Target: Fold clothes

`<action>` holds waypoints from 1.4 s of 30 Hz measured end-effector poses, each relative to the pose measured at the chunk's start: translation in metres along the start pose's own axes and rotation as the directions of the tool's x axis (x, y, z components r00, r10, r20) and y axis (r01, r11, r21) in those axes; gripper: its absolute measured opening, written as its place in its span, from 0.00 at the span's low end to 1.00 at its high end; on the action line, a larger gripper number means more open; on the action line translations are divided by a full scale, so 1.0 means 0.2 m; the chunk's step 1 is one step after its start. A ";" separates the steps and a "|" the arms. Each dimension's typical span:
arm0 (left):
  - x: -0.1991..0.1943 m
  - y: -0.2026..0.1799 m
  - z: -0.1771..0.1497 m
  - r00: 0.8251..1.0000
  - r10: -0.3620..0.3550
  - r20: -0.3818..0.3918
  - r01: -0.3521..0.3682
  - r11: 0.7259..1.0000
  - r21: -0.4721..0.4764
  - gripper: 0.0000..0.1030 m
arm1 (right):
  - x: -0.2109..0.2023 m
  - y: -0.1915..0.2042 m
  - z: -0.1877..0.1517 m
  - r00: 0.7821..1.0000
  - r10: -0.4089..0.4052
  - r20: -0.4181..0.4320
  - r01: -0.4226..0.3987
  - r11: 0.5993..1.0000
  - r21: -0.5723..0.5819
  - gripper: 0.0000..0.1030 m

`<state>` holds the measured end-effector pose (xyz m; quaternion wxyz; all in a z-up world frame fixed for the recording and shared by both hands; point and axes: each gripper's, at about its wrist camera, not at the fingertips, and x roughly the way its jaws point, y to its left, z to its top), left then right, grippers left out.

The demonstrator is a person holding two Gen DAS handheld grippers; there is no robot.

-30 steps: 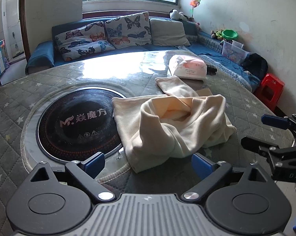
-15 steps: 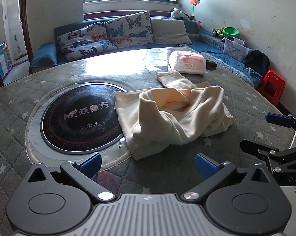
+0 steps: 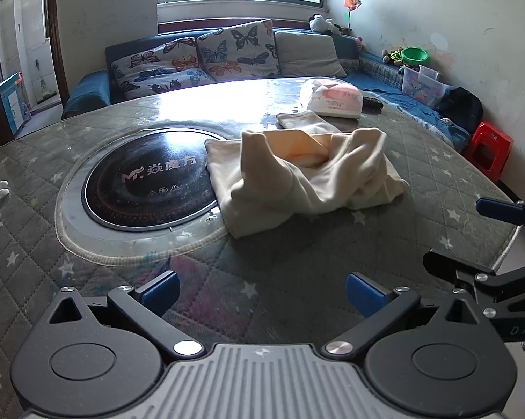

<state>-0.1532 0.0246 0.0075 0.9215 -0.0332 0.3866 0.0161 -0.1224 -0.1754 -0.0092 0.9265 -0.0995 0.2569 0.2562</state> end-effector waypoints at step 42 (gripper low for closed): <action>0.23 0.03 0.06 0.994 0.063 -0.090 -0.071 0.993 -0.093 1.00 | 0.30 -0.05 -0.03 0.983 -0.014 -0.184 0.063 0.963 0.262 1.00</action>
